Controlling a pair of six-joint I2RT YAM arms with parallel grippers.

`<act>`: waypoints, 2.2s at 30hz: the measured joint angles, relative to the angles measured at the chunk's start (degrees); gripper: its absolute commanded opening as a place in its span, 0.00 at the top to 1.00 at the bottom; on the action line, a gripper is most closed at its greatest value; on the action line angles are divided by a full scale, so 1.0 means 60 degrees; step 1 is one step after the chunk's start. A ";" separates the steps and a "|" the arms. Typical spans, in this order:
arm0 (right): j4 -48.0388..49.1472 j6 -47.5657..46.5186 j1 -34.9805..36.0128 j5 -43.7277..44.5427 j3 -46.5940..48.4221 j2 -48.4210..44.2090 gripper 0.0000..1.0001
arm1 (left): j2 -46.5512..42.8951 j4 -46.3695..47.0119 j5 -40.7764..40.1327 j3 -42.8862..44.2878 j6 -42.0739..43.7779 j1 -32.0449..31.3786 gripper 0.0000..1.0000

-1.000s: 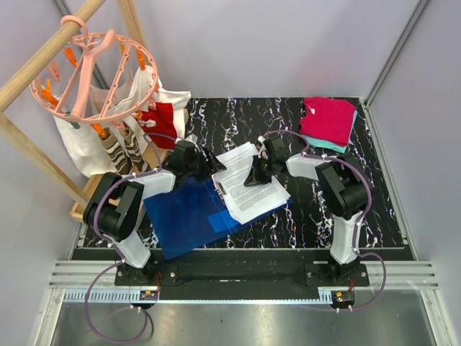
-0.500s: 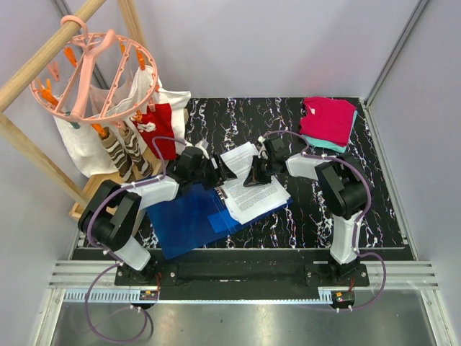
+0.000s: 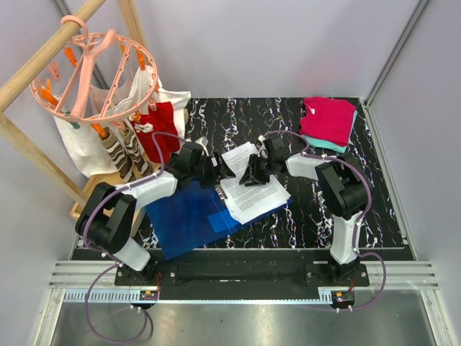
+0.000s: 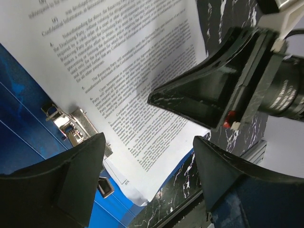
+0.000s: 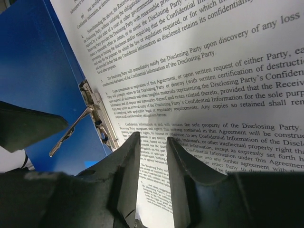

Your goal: Put the files into the folder

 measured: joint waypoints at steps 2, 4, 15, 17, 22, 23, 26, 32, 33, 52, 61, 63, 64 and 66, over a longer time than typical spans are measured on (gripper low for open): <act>0.0007 0.0087 0.0000 -0.0036 0.0004 -0.0029 0.59 | 0.0022 -0.0550 -0.0117 0.0605 0.0109 0.0095 0.22; 0.0033 0.0226 0.0000 -0.0051 0.0026 -0.0044 0.57 | 0.0117 -0.0940 -0.0157 0.1410 0.0193 0.0262 0.25; 0.0495 0.2721 0.0149 -0.0018 0.0000 -0.1271 0.49 | 0.2302 -0.1934 -0.0200 0.3566 0.0670 0.0973 0.51; 0.0889 0.3322 0.0324 -0.0062 -0.0025 -0.1417 0.48 | 0.2932 -0.2186 -0.0164 0.3909 0.0903 0.1016 0.56; 0.2149 0.4674 0.0954 -0.0058 -0.0605 -0.1453 0.44 | 0.3457 -0.2710 -0.0135 0.3945 0.1308 0.1053 0.61; 0.2390 0.4841 0.1064 -0.0044 -0.0780 -0.1453 0.43 | 0.3457 -0.2710 -0.0127 0.3945 0.1366 0.1053 0.61; 0.2685 0.5111 0.1351 -0.0007 -0.1038 -0.1377 0.40 | 0.3472 -0.2710 -0.0109 0.3945 0.1497 0.1056 0.62; 0.3009 0.5322 0.1796 0.0226 -0.1180 -0.1129 0.48 | 0.3661 -0.2637 -0.0175 0.3807 0.1592 0.1060 0.74; 0.3049 0.5366 0.1840 0.0233 -0.1180 -0.1064 0.50 | 0.3734 -0.2637 -0.0189 0.3778 0.1588 0.1060 0.75; 0.3406 0.5982 0.2029 0.0229 -0.1217 -0.0579 0.98 | 0.3810 -0.2237 -0.0182 0.3614 0.1523 0.1060 0.74; 0.3238 0.5450 0.2069 0.0193 -0.1494 -0.0561 1.00 | 0.3759 -0.2138 -0.0226 0.3617 0.2208 0.1024 0.67; 0.3122 0.5125 0.2087 0.0197 -0.1494 -0.0525 1.00 | 0.3719 -0.2182 -0.0328 0.3650 0.2488 0.0980 0.62; 0.3071 0.4998 0.2087 0.0208 -0.1497 -0.0510 1.00 | 0.3697 -0.2251 -0.0357 0.3690 0.2597 0.0962 0.54; 0.2965 0.4728 0.2091 0.0240 -0.1508 -0.0499 1.00 | 0.3661 -0.2568 -0.0346 0.3858 0.2841 0.0922 0.46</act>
